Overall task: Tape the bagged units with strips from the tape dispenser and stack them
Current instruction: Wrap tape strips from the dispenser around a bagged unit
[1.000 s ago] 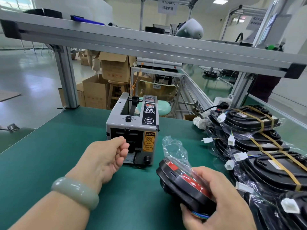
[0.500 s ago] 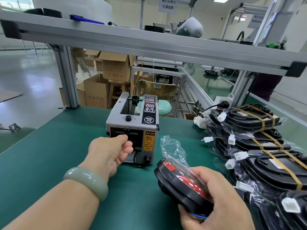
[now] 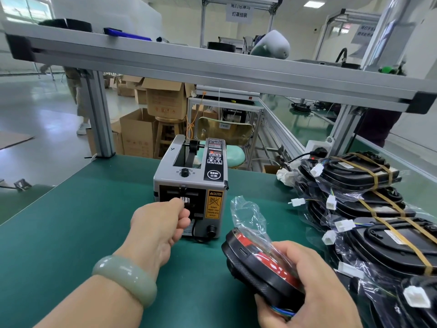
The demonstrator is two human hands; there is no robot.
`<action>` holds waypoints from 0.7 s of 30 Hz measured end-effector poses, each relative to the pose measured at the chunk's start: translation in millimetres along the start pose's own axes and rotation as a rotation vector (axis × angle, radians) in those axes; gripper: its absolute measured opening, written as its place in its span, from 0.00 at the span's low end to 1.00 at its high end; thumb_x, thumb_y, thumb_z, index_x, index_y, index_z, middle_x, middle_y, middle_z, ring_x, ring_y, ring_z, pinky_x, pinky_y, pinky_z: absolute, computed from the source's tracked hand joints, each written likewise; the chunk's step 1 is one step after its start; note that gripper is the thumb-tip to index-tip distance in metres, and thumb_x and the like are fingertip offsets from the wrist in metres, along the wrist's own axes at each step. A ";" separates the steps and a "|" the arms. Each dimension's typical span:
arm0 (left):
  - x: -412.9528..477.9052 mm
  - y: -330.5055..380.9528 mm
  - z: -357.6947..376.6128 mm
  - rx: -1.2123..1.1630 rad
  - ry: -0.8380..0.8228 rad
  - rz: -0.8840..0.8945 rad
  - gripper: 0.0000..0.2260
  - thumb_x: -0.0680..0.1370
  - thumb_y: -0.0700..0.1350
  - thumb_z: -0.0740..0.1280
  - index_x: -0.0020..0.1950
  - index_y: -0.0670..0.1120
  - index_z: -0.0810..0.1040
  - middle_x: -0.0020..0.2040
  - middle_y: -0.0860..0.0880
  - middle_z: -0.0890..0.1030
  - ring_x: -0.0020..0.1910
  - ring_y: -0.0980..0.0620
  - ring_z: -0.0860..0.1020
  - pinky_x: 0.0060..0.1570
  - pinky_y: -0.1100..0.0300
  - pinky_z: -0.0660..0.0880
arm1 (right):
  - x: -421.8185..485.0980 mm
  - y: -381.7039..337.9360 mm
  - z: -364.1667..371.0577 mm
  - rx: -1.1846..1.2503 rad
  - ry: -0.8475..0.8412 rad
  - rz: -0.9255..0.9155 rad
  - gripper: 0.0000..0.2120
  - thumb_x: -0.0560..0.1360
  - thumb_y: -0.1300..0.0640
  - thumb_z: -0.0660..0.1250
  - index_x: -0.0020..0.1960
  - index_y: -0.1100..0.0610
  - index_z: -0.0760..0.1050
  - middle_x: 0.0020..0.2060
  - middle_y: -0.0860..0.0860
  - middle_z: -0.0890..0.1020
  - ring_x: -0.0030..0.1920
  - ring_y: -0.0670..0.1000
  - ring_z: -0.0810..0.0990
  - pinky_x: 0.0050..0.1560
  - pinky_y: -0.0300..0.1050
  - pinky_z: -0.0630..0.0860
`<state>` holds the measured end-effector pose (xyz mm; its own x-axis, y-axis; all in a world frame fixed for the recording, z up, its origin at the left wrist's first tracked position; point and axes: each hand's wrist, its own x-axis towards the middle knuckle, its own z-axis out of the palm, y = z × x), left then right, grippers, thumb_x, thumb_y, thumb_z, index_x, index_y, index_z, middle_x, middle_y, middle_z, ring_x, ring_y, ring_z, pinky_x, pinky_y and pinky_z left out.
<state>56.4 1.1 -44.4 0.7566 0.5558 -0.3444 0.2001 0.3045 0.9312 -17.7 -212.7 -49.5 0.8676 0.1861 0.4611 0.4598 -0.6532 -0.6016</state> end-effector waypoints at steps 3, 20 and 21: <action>-28.4 -1.1 -13.3 -0.021 -0.198 0.035 0.09 0.76 0.42 0.67 0.35 0.45 0.77 0.27 0.51 0.78 0.23 0.59 0.74 0.22 0.67 0.70 | 2.8 -1.5 -0.8 0.009 -0.070 0.045 0.28 0.51 0.51 0.68 0.51 0.38 0.76 0.55 0.30 0.72 0.50 0.43 0.79 0.53 0.42 0.75; -85.7 -14.8 -42.4 0.430 -0.552 0.375 0.10 0.62 0.59 0.67 0.32 0.55 0.82 0.53 0.66 0.80 0.55 0.79 0.70 0.58 0.66 0.65 | -4.2 -4.7 2.6 -0.080 0.066 -0.088 0.27 0.51 0.52 0.68 0.51 0.40 0.78 0.50 0.37 0.78 0.48 0.42 0.75 0.50 0.28 0.69; -84.8 -15.1 -41.8 0.420 -0.579 0.366 0.10 0.62 0.59 0.67 0.33 0.54 0.82 0.52 0.66 0.81 0.56 0.78 0.71 0.59 0.65 0.66 | -3.9 -5.1 2.5 -0.075 0.063 -0.084 0.27 0.51 0.52 0.68 0.50 0.40 0.78 0.50 0.37 0.78 0.48 0.42 0.76 0.50 0.30 0.69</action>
<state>-36.8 -18.3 -34.3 0.9992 0.0395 0.0011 0.0068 -0.1999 0.9798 -23.0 -208.3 -49.9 0.8118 0.1977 0.5495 0.5130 -0.6910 -0.5093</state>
